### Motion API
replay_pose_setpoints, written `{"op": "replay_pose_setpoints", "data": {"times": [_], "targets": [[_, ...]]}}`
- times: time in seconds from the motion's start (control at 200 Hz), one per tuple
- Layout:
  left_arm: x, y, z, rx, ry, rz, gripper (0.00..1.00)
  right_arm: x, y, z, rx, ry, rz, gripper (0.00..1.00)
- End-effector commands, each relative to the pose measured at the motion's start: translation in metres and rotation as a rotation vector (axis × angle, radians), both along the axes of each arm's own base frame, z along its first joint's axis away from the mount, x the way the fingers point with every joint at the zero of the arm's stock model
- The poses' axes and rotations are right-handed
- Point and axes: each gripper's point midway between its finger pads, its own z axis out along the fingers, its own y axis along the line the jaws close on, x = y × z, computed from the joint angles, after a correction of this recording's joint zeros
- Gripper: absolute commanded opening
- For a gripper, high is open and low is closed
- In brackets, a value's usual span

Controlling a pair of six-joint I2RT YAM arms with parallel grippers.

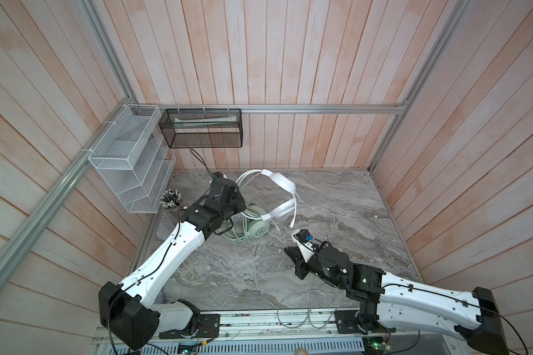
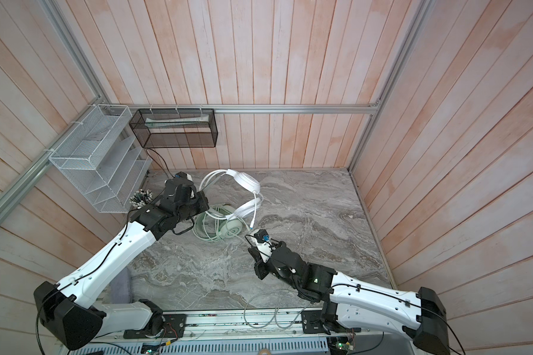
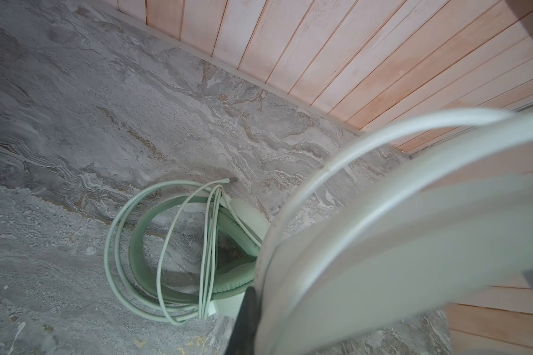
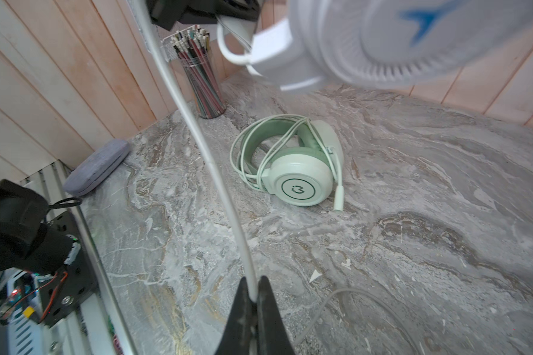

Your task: Wrap the headphones

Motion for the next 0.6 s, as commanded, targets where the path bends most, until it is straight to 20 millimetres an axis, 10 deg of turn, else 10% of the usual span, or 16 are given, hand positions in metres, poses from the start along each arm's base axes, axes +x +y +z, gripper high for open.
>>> {"op": "replay_pose_setpoints", "data": {"times": [0.0,0.28,0.59], "targets": [[0.0,0.004,0.008,0.111,-0.046,0.007,0.0,-0.011,-0.01,0.026,-0.108,-0.026,0.042,0.0],[-0.017,0.026,0.001,0.308,-0.16,-0.047,0.0,-0.023,-0.052,0.087,-0.203,-0.097,0.071,0.0],[-0.061,-0.001,0.016,0.272,-0.355,-0.312,0.0,0.02,-0.073,0.123,-0.343,-0.191,-0.109,0.0]]}}
